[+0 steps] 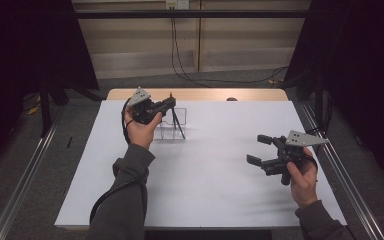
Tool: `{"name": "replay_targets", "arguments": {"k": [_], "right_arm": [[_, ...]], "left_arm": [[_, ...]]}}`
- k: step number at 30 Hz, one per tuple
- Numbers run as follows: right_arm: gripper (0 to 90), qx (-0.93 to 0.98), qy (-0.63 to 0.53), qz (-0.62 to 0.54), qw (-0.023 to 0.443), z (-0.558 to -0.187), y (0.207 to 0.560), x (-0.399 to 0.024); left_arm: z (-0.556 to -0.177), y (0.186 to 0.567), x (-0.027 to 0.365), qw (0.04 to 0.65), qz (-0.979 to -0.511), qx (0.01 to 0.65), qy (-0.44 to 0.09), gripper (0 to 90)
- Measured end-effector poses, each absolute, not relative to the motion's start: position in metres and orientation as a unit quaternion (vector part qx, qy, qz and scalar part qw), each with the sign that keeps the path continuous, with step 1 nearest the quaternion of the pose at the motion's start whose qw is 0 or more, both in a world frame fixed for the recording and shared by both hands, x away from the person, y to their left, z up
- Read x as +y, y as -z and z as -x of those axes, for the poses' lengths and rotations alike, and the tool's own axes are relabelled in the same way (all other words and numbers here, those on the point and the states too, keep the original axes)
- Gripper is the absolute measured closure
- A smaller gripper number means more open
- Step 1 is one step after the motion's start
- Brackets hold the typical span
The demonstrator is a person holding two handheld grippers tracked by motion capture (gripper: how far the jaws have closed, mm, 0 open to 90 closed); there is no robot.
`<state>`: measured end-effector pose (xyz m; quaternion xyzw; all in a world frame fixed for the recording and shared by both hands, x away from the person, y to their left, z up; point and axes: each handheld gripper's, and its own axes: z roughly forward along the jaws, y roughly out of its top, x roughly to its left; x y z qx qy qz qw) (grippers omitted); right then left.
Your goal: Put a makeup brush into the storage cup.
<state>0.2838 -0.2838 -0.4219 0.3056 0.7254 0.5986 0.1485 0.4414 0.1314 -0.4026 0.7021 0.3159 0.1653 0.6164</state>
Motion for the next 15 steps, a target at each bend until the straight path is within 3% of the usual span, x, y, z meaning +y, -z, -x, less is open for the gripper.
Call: {"name": "replay_targets", "arguments": {"k": [15], "right_arm": [[7.8, 0.727, -0.596, -0.307, 0.147, -0.2871, 0.4233, -0.2815]], "left_arm": [[-0.4413, 0.4122, 0.1328, 0.606, -0.710, 0.321, -0.160, 83.7]]}}
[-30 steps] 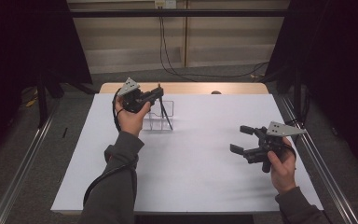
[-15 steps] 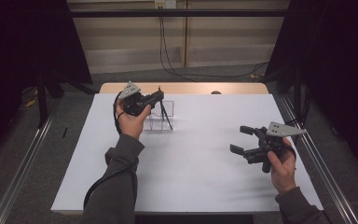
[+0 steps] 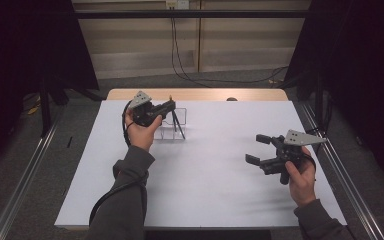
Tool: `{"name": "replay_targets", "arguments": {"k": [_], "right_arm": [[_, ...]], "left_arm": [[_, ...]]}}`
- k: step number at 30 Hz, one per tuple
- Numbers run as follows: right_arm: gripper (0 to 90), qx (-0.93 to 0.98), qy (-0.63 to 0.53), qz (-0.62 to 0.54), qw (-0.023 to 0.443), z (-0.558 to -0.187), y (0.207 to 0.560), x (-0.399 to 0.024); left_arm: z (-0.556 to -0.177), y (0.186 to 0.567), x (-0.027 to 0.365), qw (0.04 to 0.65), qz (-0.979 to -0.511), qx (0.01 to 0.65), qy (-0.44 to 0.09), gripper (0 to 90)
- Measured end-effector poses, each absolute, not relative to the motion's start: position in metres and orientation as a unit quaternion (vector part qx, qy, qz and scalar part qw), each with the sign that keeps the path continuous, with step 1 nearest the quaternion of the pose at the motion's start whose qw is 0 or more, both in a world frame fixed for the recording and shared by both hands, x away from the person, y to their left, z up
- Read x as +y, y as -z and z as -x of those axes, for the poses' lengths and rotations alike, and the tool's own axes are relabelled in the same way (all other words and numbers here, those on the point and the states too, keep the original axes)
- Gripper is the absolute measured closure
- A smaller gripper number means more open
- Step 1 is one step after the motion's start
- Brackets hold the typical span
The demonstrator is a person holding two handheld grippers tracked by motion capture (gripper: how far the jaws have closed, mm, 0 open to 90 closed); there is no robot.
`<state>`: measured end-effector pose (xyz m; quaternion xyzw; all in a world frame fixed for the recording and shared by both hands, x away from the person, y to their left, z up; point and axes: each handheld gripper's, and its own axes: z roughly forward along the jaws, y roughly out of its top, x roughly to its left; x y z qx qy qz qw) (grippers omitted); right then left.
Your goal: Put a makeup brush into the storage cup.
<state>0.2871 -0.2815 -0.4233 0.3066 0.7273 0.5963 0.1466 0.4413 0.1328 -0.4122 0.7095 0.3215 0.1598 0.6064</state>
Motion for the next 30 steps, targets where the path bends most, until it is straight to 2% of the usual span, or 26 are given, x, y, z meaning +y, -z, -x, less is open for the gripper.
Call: {"name": "replay_targets", "arguments": {"k": [21, 25, 28, 30], "right_arm": [[7.8, 0.728, -0.597, -0.304, 0.144, -0.2887, 0.4236, -0.2781], [7.8, 0.728, -0.597, -0.304, 0.143, -0.2879, 0.4234, -0.2780], [7.8, 0.728, -0.597, -0.304, 0.143, -0.2878, 0.4236, -0.2775], [7.8, 0.730, -0.596, -0.302, 0.142, -0.2876, 0.4240, -0.2768]], "left_arm": [[-0.4407, 0.4161, 0.1349, 0.598, -0.714, 0.331, -0.150, 83.3], [-0.4403, 0.4168, 0.1361, 0.597, -0.714, 0.334, -0.151, 78.2], [-0.4410, 0.4184, 0.1386, 0.596, -0.714, 0.331, -0.159, 68.7], [-0.4405, 0.4188, 0.1381, 0.603, -0.706, 0.336, -0.158, 67.7]]}}
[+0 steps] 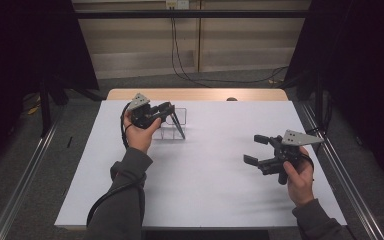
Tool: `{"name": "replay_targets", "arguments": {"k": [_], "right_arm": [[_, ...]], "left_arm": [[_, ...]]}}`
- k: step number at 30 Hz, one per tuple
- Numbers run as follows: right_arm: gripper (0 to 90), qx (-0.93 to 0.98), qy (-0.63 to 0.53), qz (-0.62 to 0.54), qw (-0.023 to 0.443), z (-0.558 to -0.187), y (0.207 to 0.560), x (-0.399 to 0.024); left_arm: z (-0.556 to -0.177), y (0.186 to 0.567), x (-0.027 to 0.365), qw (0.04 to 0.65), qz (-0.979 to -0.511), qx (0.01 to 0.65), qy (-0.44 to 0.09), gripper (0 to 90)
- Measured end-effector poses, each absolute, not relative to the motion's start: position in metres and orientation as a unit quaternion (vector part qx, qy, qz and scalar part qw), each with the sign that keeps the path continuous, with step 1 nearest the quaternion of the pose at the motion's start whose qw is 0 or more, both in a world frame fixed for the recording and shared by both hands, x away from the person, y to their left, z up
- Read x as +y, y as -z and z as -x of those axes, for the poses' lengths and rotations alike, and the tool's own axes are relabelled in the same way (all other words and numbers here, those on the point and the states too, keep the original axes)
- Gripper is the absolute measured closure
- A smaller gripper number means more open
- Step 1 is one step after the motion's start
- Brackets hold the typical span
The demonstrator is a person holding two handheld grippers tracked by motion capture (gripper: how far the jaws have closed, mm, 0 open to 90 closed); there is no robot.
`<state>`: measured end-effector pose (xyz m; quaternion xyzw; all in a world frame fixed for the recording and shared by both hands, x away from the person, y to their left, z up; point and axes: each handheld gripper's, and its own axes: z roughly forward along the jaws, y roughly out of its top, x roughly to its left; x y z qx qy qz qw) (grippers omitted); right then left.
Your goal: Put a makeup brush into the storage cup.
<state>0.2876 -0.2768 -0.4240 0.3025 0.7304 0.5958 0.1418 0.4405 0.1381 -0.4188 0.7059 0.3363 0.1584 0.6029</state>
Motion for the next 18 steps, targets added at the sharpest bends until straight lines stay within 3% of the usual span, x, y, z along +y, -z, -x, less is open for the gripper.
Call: {"name": "replay_targets", "arguments": {"k": [18], "right_arm": [[7.8, 0.735, -0.592, -0.302, 0.137, -0.2892, 0.4270, -0.2735]], "left_arm": [[-0.4360, 0.4147, 0.1400, 0.590, -0.711, 0.345, -0.169, 43.4]]}}
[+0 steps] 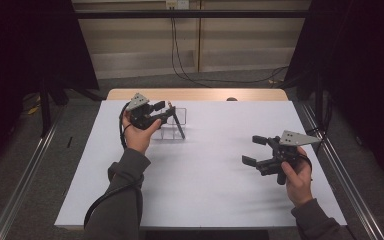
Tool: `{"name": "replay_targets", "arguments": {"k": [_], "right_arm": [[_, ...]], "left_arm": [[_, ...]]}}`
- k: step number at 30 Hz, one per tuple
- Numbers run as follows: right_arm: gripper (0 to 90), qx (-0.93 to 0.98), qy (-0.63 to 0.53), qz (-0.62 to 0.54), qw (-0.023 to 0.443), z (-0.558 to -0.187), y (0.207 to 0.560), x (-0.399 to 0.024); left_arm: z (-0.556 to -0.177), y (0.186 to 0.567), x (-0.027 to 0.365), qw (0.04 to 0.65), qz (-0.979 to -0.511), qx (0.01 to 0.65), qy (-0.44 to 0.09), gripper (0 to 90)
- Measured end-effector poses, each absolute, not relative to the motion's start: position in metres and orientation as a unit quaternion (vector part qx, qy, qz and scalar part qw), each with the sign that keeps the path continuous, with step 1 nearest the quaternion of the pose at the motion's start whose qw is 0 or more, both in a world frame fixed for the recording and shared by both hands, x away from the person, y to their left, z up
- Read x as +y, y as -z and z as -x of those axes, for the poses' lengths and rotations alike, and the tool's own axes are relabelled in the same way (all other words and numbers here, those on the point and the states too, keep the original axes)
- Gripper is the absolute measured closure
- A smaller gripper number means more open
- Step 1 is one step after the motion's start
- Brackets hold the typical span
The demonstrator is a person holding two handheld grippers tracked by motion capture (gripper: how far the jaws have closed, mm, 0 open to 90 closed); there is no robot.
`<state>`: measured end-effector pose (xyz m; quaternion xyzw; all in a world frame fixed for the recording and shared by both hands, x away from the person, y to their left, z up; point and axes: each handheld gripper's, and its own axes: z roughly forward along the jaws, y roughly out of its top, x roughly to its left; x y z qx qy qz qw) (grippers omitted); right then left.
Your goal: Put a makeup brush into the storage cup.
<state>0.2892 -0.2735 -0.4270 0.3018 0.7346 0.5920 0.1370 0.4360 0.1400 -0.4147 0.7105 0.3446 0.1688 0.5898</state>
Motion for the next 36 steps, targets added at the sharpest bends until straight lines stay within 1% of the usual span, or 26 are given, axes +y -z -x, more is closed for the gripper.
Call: {"name": "replay_targets", "arguments": {"k": [6, 7, 10, 13, 22, 36], "right_arm": [[7.8, 0.737, -0.591, -0.297, 0.138, -0.290, 0.427, -0.271], [7.8, 0.737, -0.591, -0.298, 0.138, -0.290, 0.427, -0.271], [7.8, 0.736, -0.591, -0.298, 0.139, -0.289, 0.427, -0.272], [7.8, 0.737, -0.590, -0.298, 0.138, -0.289, 0.427, -0.272], [7.8, 0.738, -0.591, -0.296, 0.138, -0.289, 0.427, -0.271], [7.9, 0.739, -0.589, -0.296, 0.138, -0.290, 0.428, -0.272]], "left_arm": [[-0.433, 0.414, 0.143, 0.585, -0.716, 0.340, -0.171, 39.3], [-0.432, 0.414, 0.142, 0.591, -0.707, 0.348, -0.173, 38.6], [-0.432, 0.412, 0.144, 0.588, -0.712, 0.342, -0.173, 35.5], [-0.430, 0.412, 0.144, 0.592, -0.710, 0.341, -0.170, 34.6], [-0.423, 0.412, 0.144, 0.591, -0.713, 0.339, -0.166, 24.9], [-0.414, 0.415, 0.148, 0.593, -0.717, 0.330, -0.162, 16.7]]}}
